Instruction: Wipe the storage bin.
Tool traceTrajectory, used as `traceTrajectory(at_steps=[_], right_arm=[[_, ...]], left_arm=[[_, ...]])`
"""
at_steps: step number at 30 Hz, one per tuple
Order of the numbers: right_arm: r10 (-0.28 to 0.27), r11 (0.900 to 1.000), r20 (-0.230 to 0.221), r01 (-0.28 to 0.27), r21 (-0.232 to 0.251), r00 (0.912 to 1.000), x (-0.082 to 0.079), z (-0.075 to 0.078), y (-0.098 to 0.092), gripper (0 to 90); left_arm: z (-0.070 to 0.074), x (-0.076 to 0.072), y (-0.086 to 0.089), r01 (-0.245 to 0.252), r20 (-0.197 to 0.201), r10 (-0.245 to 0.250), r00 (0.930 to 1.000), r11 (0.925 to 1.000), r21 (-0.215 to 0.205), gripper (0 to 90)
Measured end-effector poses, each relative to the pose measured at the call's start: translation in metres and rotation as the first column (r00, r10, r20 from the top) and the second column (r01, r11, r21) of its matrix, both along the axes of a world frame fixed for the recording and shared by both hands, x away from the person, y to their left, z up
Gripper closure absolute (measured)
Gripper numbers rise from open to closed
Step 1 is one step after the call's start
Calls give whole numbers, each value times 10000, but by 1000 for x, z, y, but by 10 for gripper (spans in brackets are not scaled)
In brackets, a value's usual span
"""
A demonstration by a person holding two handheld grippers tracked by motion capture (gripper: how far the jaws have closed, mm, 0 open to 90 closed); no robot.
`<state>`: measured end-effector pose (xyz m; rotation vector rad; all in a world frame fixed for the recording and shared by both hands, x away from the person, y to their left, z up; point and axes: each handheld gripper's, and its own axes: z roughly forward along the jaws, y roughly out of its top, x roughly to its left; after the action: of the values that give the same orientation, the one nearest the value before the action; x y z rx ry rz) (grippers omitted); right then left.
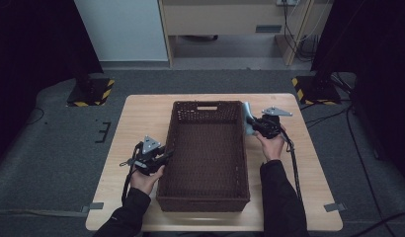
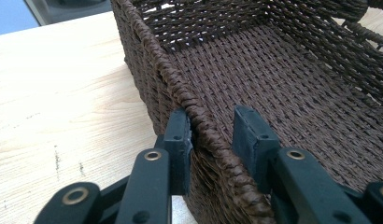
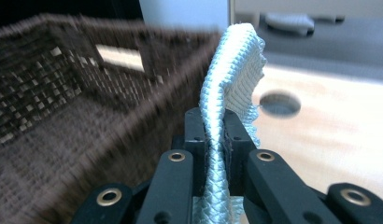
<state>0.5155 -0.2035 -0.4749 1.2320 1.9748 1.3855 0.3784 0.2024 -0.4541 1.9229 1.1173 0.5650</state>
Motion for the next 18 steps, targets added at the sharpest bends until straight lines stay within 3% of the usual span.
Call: traceTrajectory(at_steps=[3,5,7,12,16,18], right_arm=[[58,9999,344,-62,99,9994,-1,9,1,839],[120,9999,241,-118,-82,9996,0,6,1,839],[222,9977,-32,-223,-643,9997,1,-1,1,839],[314,9911,-1143,-457,-1250,9929,6,-23,5,839],[387,9862,-1900,-680,-1507,9810,6,-38,11,839],[431,9853,-2054,-755,-1530,9777,6,-39,14,839]], left_arm=[[0,0,0,-2,1,2,10000,10000,0,665],[0,0,0,-3,4,3,10000,10000,2,665],[0,0,0,-3,2,3,10000,10000,-2,665],[0,0,0,-5,2,5,10000,10000,-5,665],[0,0,0,-7,12,7,10000,10000,0,664],[0,0,0,-6,14,6,10000,10000,7,664]])
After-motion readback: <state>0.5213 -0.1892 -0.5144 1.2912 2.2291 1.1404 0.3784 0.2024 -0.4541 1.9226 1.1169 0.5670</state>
